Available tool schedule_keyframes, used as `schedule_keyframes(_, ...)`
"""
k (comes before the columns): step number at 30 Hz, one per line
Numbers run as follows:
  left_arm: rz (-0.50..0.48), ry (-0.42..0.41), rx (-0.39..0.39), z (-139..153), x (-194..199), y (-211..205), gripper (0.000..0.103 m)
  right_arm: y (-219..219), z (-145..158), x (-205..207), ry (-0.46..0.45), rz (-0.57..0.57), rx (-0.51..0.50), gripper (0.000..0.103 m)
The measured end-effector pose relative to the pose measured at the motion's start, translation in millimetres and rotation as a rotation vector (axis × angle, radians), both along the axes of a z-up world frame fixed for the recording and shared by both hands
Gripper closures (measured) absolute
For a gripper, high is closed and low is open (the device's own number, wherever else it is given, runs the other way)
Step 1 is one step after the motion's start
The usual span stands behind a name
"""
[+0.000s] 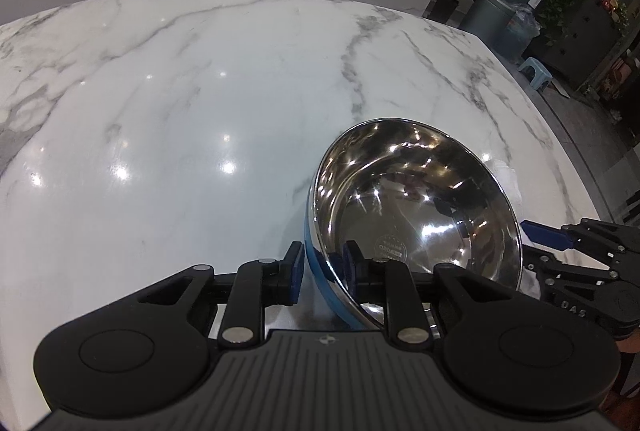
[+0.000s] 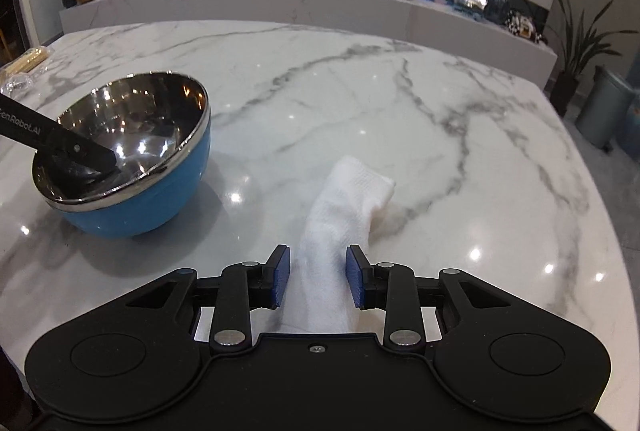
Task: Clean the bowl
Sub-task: 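Wipe the bowl's blue outer side with the cloth in the right gripper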
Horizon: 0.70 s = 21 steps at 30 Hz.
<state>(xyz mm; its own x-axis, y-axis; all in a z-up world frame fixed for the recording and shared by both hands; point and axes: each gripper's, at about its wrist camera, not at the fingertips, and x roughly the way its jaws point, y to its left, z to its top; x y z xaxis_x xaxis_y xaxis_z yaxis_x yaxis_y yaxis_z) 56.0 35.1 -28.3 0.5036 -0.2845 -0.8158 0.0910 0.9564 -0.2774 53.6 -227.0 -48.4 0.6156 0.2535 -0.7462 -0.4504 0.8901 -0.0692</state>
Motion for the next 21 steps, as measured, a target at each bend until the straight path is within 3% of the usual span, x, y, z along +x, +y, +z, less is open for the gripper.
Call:
schedule_keyframes(3, -0.001, -0.002, 0.005, 1, 0, -1, 0.084, 3, -2, 1, -0.006, 0.003, -0.009, 0.073)
schedule_keyframes(9, -0.009, -0.017, 0.031, 5, -3, -2, 0.084, -7, 0, 10, 0.022, -0.047, 0.049, 0.086)
schedule_keyframes(17, 0.028, -0.051, -0.014, 12, -16, 9, 0.083, -41, 24, 20, 0.100, -0.122, 0.432, 0.088)
schedule_keyframes(21, 0.025, -0.069, -0.005, 14, -14, 5, 0.083, -69, 25, 33, 0.204, -0.113, 0.773, 0.088)
